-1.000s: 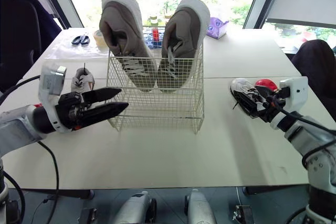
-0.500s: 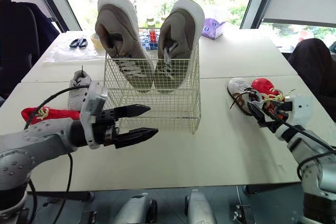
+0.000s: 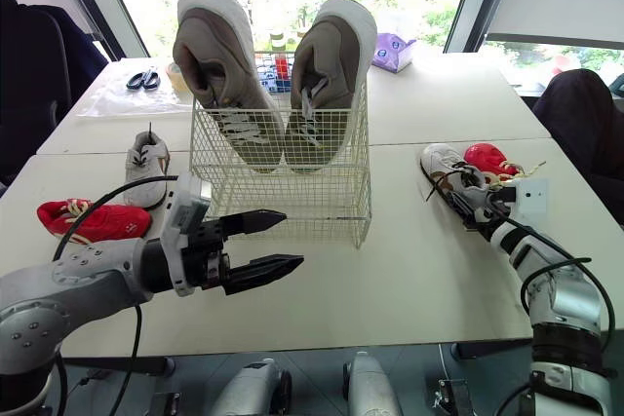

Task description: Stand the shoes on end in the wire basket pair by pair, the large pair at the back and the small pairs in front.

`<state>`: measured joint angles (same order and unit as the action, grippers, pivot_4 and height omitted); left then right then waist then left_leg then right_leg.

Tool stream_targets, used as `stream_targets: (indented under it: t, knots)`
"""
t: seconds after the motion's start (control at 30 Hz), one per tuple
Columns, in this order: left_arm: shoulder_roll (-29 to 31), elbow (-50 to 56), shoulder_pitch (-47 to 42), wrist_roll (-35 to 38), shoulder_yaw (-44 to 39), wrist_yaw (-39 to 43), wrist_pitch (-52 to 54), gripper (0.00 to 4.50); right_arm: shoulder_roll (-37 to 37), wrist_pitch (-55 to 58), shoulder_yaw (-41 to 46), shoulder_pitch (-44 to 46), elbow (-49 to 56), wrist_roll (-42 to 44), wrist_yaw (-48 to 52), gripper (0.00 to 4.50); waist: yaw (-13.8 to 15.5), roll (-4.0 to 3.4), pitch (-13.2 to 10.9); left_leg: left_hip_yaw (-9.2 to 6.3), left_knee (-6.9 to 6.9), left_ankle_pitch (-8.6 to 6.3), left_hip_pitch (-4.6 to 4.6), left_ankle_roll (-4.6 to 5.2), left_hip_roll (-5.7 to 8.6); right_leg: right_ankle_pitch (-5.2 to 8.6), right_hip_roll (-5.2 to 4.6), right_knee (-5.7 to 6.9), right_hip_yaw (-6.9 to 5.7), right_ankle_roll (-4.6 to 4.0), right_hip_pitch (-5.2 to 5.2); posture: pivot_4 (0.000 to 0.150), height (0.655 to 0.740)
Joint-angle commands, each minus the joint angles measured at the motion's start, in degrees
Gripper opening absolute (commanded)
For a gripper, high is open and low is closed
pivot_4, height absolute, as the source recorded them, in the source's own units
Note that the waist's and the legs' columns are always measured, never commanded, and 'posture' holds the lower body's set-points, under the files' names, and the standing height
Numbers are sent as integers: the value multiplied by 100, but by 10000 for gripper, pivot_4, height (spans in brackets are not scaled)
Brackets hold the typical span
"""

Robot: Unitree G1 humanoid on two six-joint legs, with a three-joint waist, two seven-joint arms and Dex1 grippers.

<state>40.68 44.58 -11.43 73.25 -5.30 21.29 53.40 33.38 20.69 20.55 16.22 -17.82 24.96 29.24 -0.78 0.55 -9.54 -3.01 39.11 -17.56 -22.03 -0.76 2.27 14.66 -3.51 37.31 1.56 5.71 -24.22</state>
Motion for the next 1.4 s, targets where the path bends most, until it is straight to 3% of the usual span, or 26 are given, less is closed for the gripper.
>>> stream_targets:
  t: [0.03, 0.23, 0.5, 0.63, 0.7, 0.8, 0.87, 1.0, 1.2, 1.4]
  knots:
    - [120, 115, 56, 139, -69, 82, -118, 45000, -38, -280, -47, 197, -177, -139, 74, 37580, 2, 0, 0, 0, 0, 0, 0, 0, 0, 0, 0, 0, 0, 0, 0, 1500, 7400]
    - [298, -146, 52, 444, -443, 10, -207, 45000, -35, -355, 159, 241, 16, -99, -86, 12554, -1, -1, 0, -2, 0, 0, -1, 0, 0, 0, -2, -2, 0, 0, 0, 1500, 7400]
    - [1217, -1434, -484, 1739, -1563, 481, -43, 45000, 1387, 330, 1188, 1621, 1113, 849, 38, 12554, 5, -120, -61, 8, 2, -2, -15, 6, 12, -1, -5, -3, -4, 1, -13, 1500, 7400]
    - [1456, -2130, -978, 2112, -1651, 688, 79, 45000, 1944, 412, 1131, 2387, 1181, 971, 285, 12554, 0, -92, -52, -13, -14, -4, -16, 8, -10, 6, 9, -12, -18, -6, -13, 1500, 7400]
    - [1602, -2714, -1522, 1922, -1540, 567, 119, 45000, 2157, 847, 1067, 3113, 1531, 1728, 722, 12554, -3, -84, -66, -15, -14, -4, -16, 8, -11, 6, 10, -12, -19, -8, -11, 1500, 7400]
    - [1672, -3705, -2316, 2260, -1498, 401, 321, 45000, 2083, 1724, 646, 3878, 2371, 2848, 1121, 12554, -37, -113, -77, -1, -3, -2, -19, 7, -1, 4, 3, -5, -14, -7, -17, 1500, 7400]
    - [1765, -4182, -2747, 2729, -1439, 277, 650, 45000, 1945, 1947, 123, 4061, 2851, 3022, 1411, 12554, -51, -108, -76, -3, -10, -3, -19, 7, -7, 4, 3, 0, -14, -7, -26, 1500, 7400]
    - [1953, -3977, -2994, 2817, -1232, 358, 1166, 45000, 1453, 2250, -397, 4074, 3158, 3474, 1724, 12554, -39, -58, -73, -29, -15, -6, -27, 10, -12, 5, 6, -11, -22, -7, -28, 1500, 7400]
    - [1813, -3939, -3002, 3849, -1430, -283, 945, 45000, 1040, 1656, -1305, 3977, 3315, 2610, 2335, 12554, 30, -48, -79, -30, 7, 9, -48, -18, 12, 4, -23, -13, -19, -4, -37, 1500, 7400]
    - [1902, -3609, -2771, 3857, -1527, -392, 909, 45000, 872, 1178, -1527, 4108, 3068, 2080, 2636, 12554, -8, -48, -79, -29, -6, 19, -49, -38, 10, 3, -18, -11, -17, -4, -47, 1500, 7400]
